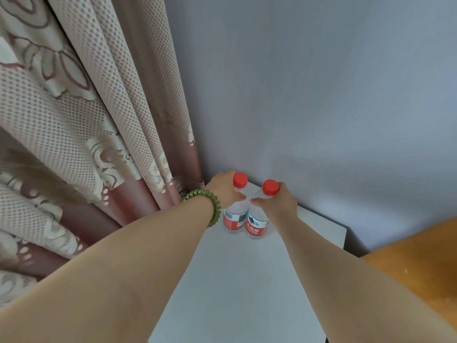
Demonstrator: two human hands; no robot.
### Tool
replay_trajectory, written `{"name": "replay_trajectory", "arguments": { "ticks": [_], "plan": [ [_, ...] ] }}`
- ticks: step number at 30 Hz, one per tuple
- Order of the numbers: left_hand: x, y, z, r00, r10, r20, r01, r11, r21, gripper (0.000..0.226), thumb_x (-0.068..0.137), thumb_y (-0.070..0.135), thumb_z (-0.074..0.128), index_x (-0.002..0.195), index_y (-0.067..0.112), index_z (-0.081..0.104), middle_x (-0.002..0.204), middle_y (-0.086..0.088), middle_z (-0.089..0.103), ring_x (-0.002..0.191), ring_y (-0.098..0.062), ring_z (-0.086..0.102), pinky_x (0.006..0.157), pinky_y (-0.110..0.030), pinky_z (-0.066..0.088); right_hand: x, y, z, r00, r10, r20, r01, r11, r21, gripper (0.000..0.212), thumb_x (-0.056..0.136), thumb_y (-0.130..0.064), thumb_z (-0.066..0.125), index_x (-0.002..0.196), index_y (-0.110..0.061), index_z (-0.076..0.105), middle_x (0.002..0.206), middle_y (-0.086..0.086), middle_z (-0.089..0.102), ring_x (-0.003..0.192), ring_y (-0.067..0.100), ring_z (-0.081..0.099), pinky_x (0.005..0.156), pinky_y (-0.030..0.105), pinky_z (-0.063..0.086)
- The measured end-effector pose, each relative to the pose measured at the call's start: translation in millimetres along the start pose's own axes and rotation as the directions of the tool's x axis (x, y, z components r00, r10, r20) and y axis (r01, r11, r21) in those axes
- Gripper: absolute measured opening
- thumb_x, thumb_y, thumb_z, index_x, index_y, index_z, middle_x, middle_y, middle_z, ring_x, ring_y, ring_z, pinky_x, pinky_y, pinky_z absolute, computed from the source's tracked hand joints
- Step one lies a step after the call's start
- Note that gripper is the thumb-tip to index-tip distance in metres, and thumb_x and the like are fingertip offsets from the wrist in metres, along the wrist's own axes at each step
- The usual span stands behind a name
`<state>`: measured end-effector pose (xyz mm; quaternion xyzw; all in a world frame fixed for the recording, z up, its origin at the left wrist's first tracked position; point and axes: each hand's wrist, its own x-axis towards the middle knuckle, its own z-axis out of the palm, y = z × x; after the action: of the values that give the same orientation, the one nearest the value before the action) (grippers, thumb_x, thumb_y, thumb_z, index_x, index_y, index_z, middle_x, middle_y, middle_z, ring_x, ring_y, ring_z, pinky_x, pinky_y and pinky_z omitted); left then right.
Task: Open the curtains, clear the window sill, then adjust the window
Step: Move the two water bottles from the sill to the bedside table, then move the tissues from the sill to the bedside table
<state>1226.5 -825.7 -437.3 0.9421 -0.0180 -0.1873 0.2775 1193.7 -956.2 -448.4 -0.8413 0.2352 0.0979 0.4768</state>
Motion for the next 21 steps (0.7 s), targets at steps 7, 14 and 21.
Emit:
{"name": "replay_trajectory", "arguments": {
  "ticks": [7,14,21],
  "plan": [
    [-5,0,-6,0.997,-0.058,0.052,0.056,0.998,0.043,0.061,0.078,0.019,0.070,0.129,0.013,0.038,0.124,-0.014,0.056,0.109,-0.031,0.057,0.089,-0.036,0.049,2,-10,1,0.997,-0.002,0.082,0.008,0.998,-0.066,0.046,0.077,-0.015,0.071,0.118,-0.010,0.050,0.103,0.004,0.056,0.093,0.023,0.051,0.077,0.026,0.037],
    [-27,6,-28,0.996,-0.047,0.078,0.044,0.998,0.037,0.086,0.074,0.029,0.075,0.143,0.015,0.025,0.142,-0.011,0.042,0.130,-0.031,0.042,0.106,-0.042,0.041,-20,-39,-5,0.991,-0.128,-0.031,0.111,0.939,-0.327,0.045,0.081,-0.028,0.064,0.123,-0.019,0.050,0.124,0.005,0.058,0.124,0.027,0.045,0.099,0.037,0.036],
    [-78,9,-87,0.994,-0.018,-0.112,0.010,0.997,-0.073,0.049,0.088,0.024,0.058,0.133,0.013,0.043,0.131,-0.010,0.053,0.118,-0.025,0.052,0.096,-0.031,0.043,-72,-96,-4,0.953,-0.298,-0.055,0.270,0.918,-0.291,0.035,0.085,-0.017,0.056,0.121,-0.015,0.056,0.124,0.008,0.060,0.118,0.029,0.051,0.096,0.037,0.042]
  ]
}}
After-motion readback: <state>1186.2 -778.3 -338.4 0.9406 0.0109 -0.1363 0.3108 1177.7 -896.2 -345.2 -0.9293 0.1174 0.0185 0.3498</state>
